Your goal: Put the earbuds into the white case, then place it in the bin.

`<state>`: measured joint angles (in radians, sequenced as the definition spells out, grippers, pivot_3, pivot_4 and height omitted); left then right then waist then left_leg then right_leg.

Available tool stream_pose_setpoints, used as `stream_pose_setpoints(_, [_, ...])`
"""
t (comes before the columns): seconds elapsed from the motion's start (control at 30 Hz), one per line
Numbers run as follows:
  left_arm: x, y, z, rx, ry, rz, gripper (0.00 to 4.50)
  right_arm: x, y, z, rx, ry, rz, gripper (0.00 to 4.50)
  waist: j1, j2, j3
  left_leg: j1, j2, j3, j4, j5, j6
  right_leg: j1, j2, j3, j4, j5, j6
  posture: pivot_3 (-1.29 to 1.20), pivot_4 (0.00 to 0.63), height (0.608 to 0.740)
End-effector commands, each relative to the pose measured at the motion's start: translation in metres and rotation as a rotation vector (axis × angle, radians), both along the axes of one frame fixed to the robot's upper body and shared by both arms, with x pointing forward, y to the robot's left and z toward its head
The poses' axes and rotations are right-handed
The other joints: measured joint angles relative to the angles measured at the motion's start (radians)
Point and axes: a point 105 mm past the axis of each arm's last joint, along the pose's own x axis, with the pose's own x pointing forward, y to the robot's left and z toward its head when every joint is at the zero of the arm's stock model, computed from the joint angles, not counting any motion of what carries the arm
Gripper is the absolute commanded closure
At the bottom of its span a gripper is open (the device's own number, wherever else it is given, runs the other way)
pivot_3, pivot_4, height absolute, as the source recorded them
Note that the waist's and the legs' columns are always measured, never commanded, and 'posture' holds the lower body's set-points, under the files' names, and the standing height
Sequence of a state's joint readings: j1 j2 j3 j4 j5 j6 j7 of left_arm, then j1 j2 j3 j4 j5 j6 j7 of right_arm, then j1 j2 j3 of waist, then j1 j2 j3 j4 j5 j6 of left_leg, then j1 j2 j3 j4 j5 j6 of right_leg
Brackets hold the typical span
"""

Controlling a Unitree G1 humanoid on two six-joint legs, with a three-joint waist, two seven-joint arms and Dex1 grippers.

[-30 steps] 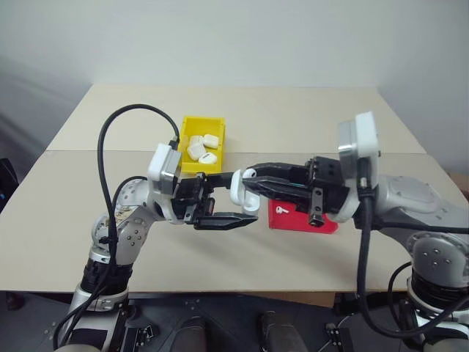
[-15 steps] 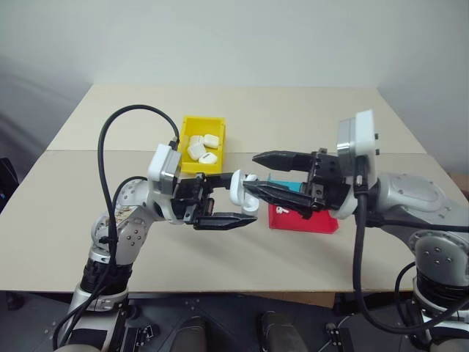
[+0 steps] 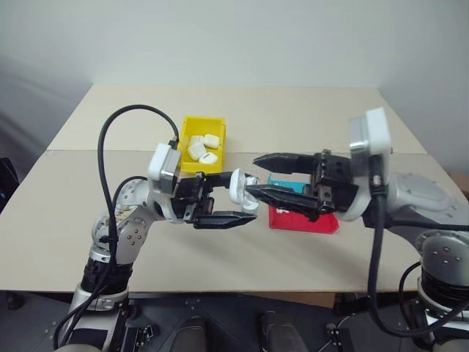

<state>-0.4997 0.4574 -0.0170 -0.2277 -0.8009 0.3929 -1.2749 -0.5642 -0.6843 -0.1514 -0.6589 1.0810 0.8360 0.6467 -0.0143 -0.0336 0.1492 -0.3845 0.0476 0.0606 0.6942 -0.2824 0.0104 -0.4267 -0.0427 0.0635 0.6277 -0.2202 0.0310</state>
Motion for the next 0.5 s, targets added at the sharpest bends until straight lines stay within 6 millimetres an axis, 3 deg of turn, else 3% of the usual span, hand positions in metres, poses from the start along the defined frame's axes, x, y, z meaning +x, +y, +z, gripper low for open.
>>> stream_pose_setpoints(0.03, [0.001, 0.01, 0.009, -0.003, -0.046, 0.042, 1.62, 0.012, -0.023, 0.017, -0.019, -0.097, -0.102, 1.57, 0.0, 0.0, 0.0, 0.0, 0.0, 0.0, 0.0, 0.0, 0.0, 0.0, 0.0, 0.0, 0.0, 0.0, 0.0, 0.0, 0.15, 0.74])
stream_pose_setpoints(0.17, [0.001, 0.02, 0.007, 0.014, -0.047, 0.082, 1.62, 0.046, -0.05, 0.012, -0.2, -0.132, -0.269, 1.57, -0.002, 0.0, 0.0, 0.0, 0.0, 0.001, 0.0, 0.0, 0.0, -0.001, 0.0, 0.0, 0.0, 0.0, 0.0, 0.0, 0.15, 0.74])
stream_pose_setpoints(0.33, [-0.002, 0.023, 0.005, 0.012, -0.046, 0.106, 1.62, 0.097, -0.071, -0.028, -0.573, -0.109, -0.407, 1.57, -0.007, 0.0, 0.0, 0.001, 0.001, 0.002, -0.001, 0.0, 0.0, -0.001, 0.0, 0.001, 0.0, 0.0, 0.0, 0.0, 0.15, 0.74])
stream_pose_setpoints(0.5, [-0.004, 0.02, 0.005, -0.016, -0.045, 0.137, 1.62, 0.141, -0.08, -0.067, -0.905, -0.229, -0.409, 1.57, -0.005, 0.0, 0.0, -0.001, 0.0, 0.004, -0.001, 0.0, 0.0, -0.004, 0.0, 0.002, 0.0, 0.0, 0.0, 0.0, 0.15, 0.74])
